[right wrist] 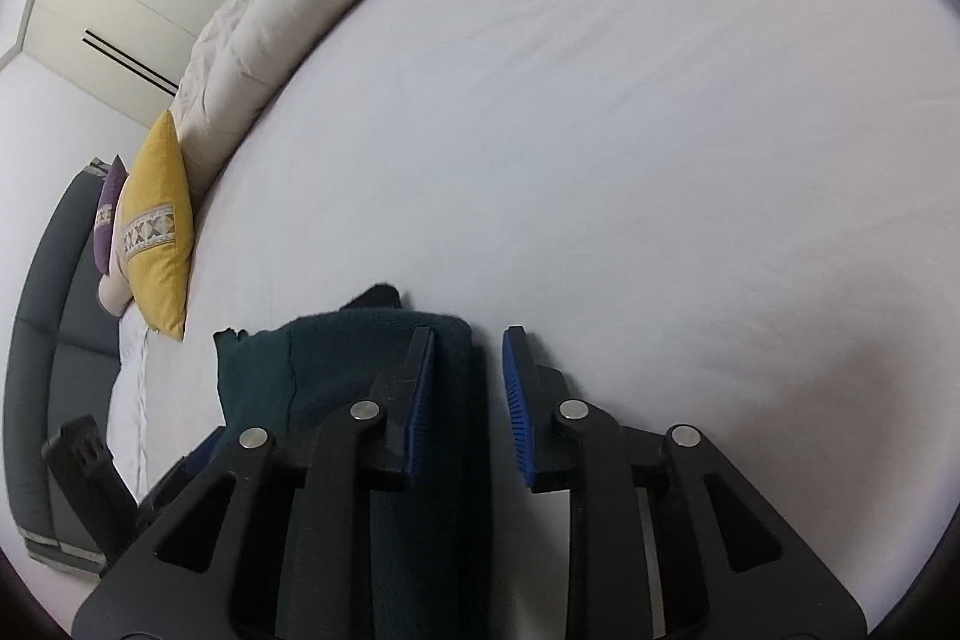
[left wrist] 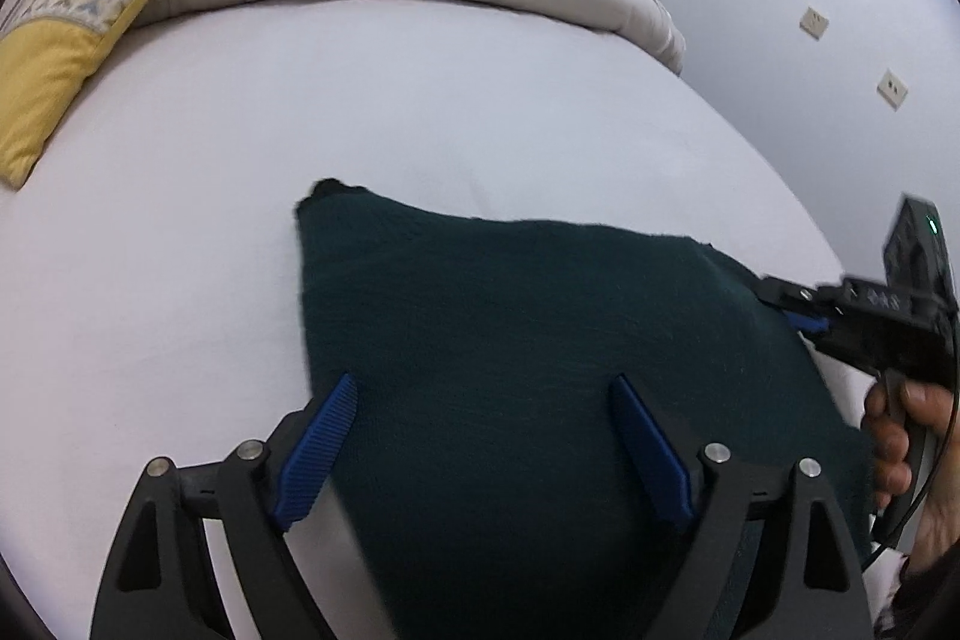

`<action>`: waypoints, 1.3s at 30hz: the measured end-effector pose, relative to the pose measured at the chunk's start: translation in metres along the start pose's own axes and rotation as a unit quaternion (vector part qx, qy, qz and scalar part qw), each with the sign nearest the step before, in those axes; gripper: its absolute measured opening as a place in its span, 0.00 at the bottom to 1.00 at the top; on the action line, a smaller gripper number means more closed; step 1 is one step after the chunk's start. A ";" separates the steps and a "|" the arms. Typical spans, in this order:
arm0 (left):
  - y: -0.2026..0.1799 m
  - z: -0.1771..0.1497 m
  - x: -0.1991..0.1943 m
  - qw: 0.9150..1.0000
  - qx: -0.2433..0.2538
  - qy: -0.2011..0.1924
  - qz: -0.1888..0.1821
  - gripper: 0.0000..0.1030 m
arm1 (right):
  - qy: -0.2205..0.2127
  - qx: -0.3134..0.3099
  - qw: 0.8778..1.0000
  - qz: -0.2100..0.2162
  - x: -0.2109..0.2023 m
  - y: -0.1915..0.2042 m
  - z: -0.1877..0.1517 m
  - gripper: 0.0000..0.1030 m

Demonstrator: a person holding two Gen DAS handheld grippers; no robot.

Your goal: Fold small clothes

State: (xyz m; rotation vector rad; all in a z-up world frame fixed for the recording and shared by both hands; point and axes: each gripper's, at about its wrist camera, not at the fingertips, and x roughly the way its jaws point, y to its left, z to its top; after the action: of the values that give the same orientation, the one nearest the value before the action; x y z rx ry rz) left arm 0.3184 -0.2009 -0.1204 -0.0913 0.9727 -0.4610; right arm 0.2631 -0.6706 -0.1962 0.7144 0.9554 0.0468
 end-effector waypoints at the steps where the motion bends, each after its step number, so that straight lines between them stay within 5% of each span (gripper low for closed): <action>1: 0.006 -0.002 -0.007 1.000 -0.013 -0.004 -0.003 0.79 | -0.011 0.002 1.000 0.002 -0.013 -0.001 -0.003 0.24; 6: 0.019 -0.015 -0.052 0.996 -0.067 -0.032 -0.051 0.73 | -0.003 -0.016 0.996 0.087 -0.066 0.006 -0.030 0.24; 9: 0.006 -0.026 -0.073 0.984 -0.072 -0.039 -0.157 0.73 | 0.035 -0.063 0.982 0.173 -0.078 0.029 -0.059 0.24; 11: -0.007 -0.033 -0.066 0.976 -0.072 -0.006 -0.205 0.74 | 0.070 -0.082 0.973 0.203 -0.070 0.044 -0.076 0.24; 13: -0.012 -0.040 -0.044 0.973 -0.076 0.036 -0.216 0.73 | 0.098 -0.088 0.973 0.192 -0.056 0.049 -0.085 0.24; 16: -0.001 -0.050 -0.037 0.964 -0.101 0.029 -0.245 0.73 | 0.115 -0.061 0.981 0.145 -0.034 0.032 -0.086 0.22; 18: 0.009 -0.051 -0.037 0.955 -0.126 0.034 -0.267 0.70 | 0.097 -0.028 0.981 0.164 -0.036 0.009 -0.082 0.21; 20: 0.019 -0.053 -0.036 0.952 -0.137 0.038 -0.271 0.56 | 0.084 -0.006 0.980 0.179 -0.045 -0.010 -0.083 0.20; 23: 0.034 -0.057 -0.040 0.945 -0.167 0.035 -0.281 0.53 | 0.054 0.017 0.983 0.174 -0.064 -0.033 -0.084 0.21; 26: 0.041 -0.064 -0.061 0.944 -0.183 0.020 -0.275 0.67 | 0.032 0.019 0.987 0.154 -0.088 -0.040 -0.089 0.26; 29: 0.037 -0.076 -0.081 0.938 -0.179 0.002 -0.297 0.82 | 0.040 -0.009 0.979 0.202 -0.108 -0.027 -0.104 0.33; 30: 0.036 -0.081 -0.081 0.935 -0.180 0.007 -0.307 0.83 | 0.048 -0.022 0.977 0.209 -0.113 -0.026 -0.111 0.44; 32: 0.030 -0.091 -0.074 0.930 -0.178 0.028 -0.319 0.83 | 0.063 -0.038 0.976 0.205 -0.109 -0.016 -0.126 0.51; 36: 0.033 -0.106 -0.065 0.931 -0.181 0.046 -0.315 0.80 | 0.101 -0.016 0.979 0.177 -0.079 -0.024 -0.147 0.45; 39: 0.050 -0.103 -0.076 0.930 -0.186 0.043 -0.315 0.80 | 0.079 0.001 0.981 0.179 -0.097 -0.041 -0.145 0.47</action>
State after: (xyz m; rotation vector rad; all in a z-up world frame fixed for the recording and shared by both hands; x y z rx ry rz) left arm 0.2151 -0.1112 -0.1333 -0.7487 1.1002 -0.8694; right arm 0.0845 -0.6572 -0.2028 0.8875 0.9670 0.4249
